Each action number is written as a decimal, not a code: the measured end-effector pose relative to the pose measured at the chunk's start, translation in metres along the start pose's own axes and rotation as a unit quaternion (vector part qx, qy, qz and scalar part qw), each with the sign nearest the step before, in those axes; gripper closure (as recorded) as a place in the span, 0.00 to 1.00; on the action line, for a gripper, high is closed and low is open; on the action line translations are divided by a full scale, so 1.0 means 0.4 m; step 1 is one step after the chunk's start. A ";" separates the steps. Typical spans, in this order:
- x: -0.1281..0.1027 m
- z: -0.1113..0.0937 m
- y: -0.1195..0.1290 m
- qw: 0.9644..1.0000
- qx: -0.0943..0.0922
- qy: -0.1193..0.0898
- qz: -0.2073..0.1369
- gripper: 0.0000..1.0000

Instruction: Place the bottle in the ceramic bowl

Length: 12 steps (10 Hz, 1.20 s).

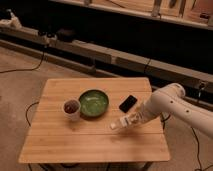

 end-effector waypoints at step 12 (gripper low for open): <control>-0.070 0.090 -0.317 0.999 -0.018 -0.015 -0.037 1.00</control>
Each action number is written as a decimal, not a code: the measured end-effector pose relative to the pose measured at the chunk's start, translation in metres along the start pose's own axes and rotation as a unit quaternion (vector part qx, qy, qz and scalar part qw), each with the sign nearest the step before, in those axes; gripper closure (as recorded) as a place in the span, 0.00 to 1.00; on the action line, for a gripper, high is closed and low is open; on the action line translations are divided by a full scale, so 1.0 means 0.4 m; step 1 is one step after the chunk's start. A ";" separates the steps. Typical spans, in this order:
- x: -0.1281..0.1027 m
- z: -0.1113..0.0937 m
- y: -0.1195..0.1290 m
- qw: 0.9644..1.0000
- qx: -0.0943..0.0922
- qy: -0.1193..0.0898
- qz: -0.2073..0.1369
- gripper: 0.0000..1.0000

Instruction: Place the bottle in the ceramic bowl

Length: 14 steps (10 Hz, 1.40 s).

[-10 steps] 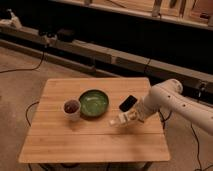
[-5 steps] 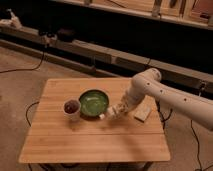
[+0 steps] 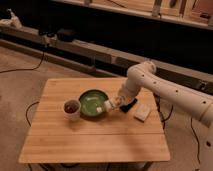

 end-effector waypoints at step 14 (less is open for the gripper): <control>-0.091 0.085 -0.225 0.998 -0.016 0.027 -0.059 0.63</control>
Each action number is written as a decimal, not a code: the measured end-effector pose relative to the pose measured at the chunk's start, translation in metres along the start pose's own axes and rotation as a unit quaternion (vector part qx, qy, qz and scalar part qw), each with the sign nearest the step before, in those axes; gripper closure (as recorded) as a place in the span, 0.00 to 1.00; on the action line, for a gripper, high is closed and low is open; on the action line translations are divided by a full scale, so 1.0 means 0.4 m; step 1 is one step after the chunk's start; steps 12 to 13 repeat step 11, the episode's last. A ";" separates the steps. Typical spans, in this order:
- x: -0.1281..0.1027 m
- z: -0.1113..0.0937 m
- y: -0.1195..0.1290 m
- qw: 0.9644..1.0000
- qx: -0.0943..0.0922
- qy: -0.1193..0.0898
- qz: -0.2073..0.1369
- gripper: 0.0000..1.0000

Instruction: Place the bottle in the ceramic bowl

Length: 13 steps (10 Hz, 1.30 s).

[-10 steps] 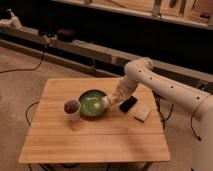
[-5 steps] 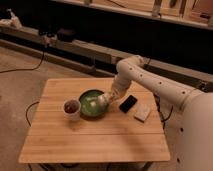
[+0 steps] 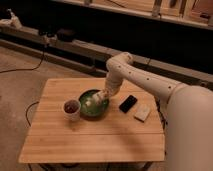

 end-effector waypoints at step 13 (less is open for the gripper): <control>-0.077 -0.003 -0.052 0.999 0.003 0.015 -0.035 0.20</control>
